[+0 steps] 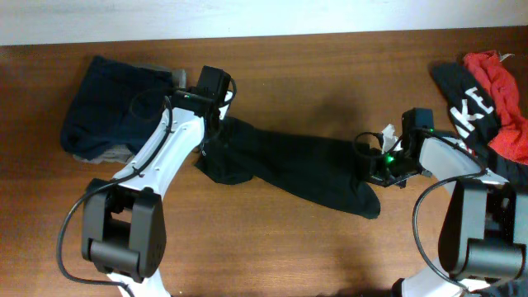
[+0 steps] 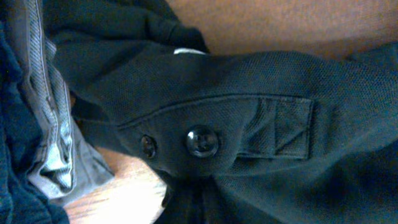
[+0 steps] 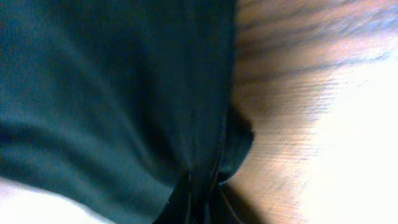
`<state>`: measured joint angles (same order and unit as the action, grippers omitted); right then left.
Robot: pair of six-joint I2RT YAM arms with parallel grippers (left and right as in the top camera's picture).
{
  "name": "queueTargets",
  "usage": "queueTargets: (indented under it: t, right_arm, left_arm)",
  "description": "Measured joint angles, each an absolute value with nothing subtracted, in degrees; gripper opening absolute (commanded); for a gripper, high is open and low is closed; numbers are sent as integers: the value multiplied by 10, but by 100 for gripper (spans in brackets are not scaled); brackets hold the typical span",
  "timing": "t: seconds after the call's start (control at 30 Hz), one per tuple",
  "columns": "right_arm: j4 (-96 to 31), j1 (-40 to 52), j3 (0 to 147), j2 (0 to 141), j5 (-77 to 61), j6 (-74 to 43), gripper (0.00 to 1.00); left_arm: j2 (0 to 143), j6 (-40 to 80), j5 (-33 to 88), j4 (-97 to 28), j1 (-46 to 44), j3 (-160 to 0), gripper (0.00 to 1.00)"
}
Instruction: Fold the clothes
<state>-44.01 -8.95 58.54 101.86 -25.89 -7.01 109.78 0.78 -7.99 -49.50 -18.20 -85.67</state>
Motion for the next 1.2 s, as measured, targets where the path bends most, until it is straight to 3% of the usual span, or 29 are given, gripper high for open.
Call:
queueTargets:
  t: [0.27, 0.47, 0.7, 0.83, 0.87, 0.9, 0.93, 0.97, 1.0, 1.07, 1.2]
  right_arm:
    - [-577, -90, 703, 789, -179, -81, 4]
    - [-611, -90, 738, 630, -94, -115, 4]
    - [-610, -90, 774, 595, -67, -131, 4]
    - [-588, -90, 775, 703, -62, -135, 4]
    - [-578, -90, 776, 718, -62, -135, 4]
    - [-563, -90, 776, 747, -61, -135, 6]
    - [-532, -90, 776, 783, -60, -136, 46]
    - [-504, -90, 776, 818, -60, -135, 74]
    - [-484, -90, 776, 842, -60, -136, 81]
    - [-452, -90, 776, 899, -63, -137, 83]
    - [-493, -104, 776, 911, -71, -135, 87]
  left_arm:
    - [991, 8, -79, -531, -183, -857, 0]
    - [845, 8, -75, -599, -184, -857, 0]
    - [704, 3, -59, -593, -185, -857, 0]
    - [755, -24, -45, -519, -185, -857, 0]
    - [779, -31, -39, -495, -185, -857, 4]
    - [808, -36, -36, -460, -185, -857, 28]
    - [839, -41, -33, -413, -185, -858, 80]
    - [883, -51, -32, -359, -185, -860, 99]
    - [922, -55, -32, -327, -185, -860, 99]
    - [1004, -59, -35, -285, -182, -863, 99]
    - [1043, -56, -32, -383, -179, -865, 99]
